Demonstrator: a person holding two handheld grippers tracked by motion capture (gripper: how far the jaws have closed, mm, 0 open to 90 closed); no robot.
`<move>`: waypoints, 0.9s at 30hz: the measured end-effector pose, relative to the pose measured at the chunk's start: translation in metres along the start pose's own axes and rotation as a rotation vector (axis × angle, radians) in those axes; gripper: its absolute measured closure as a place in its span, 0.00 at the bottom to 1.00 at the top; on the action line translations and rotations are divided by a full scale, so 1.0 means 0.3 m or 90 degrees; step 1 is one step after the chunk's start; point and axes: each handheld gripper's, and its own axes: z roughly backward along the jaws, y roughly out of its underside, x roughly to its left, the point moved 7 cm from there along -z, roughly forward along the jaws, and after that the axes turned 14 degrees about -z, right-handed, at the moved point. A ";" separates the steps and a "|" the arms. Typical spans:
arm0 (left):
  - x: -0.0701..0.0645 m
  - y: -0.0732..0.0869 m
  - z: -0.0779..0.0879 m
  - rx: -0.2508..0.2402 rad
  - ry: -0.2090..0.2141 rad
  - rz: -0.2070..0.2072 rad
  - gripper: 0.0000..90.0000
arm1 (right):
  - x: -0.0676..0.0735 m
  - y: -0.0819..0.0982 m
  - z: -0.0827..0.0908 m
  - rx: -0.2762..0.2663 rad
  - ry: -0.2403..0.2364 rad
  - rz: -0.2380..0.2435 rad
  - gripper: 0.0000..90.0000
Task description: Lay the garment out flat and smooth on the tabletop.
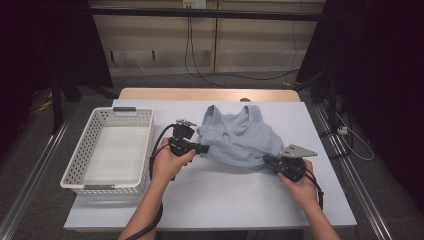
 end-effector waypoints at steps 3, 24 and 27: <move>-0.002 0.002 -0.007 0.004 0.001 -0.001 0.95 | -0.008 0.008 -0.015 0.015 0.004 -0.004 0.98; 0.005 -0.013 0.005 -0.006 -0.001 0.002 0.95 | 0.033 0.037 -0.001 0.034 -0.021 -0.001 0.72; 0.003 -0.022 0.009 -0.008 -0.001 -0.001 0.95 | 0.058 0.031 0.009 0.028 -0.043 -0.004 0.69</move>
